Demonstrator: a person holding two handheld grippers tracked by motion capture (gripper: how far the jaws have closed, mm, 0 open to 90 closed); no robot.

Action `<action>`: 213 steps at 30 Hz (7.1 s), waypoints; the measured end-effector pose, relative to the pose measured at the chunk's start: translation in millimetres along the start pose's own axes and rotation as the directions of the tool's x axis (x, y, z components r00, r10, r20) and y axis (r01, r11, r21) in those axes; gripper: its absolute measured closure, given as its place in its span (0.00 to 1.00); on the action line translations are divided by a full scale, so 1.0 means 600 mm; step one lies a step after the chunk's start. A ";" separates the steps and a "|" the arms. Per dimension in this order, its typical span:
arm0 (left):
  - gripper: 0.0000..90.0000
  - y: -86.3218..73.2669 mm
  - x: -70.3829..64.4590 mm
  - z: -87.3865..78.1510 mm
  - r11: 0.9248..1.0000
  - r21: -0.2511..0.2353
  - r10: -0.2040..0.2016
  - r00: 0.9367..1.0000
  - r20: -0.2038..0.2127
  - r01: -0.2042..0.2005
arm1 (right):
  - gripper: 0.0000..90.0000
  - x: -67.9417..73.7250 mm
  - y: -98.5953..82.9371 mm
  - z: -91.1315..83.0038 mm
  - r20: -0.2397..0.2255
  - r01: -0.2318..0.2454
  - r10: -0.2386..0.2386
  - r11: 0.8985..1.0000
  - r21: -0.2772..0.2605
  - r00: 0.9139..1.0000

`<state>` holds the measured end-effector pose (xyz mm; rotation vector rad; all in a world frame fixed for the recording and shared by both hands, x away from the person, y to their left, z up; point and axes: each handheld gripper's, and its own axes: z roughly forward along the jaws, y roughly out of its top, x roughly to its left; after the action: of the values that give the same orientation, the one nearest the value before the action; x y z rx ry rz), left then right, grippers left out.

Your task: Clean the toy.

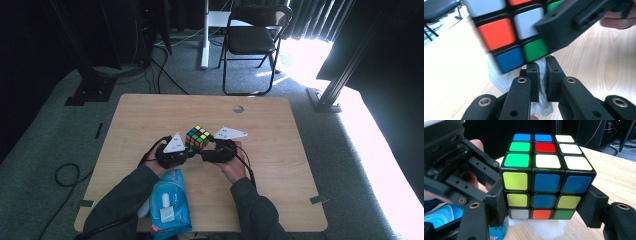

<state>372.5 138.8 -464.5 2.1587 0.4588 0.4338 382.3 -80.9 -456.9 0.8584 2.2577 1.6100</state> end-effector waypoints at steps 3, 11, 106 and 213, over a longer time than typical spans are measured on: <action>0.93 -0.006 0.010 -0.006 1.000 -0.008 -0.026 0.999 -0.021 0.025 | 0.38 -0.002 -0.002 -0.003 0.004 -0.002 0.002 1.000 -0.002 1.000; 0.93 -0.024 0.038 -0.032 0.994 -0.039 -0.108 0.991 -0.080 0.105 | 0.38 -0.013 -0.010 -0.009 0.028 -0.016 0.016 1.000 0.008 0.999; 0.87 -0.053 0.055 -0.045 0.983 0.003 -0.180 0.972 -0.149 0.183 | 0.61 -0.064 -0.051 0.074 0.252 -0.116 0.072 0.980 0.162 0.965; 0.91 -0.031 0.055 -0.038 0.985 -0.008 -0.170 0.977 -0.126 0.171 | 0.38 -0.038 -0.052 0.042 -0.029 0.159 -0.157 0.967 0.199 0.987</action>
<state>387.7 180.2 -461.8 2.0816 0.7097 0.4747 403.2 -81.7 -498.1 0.6926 2.4604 1.3406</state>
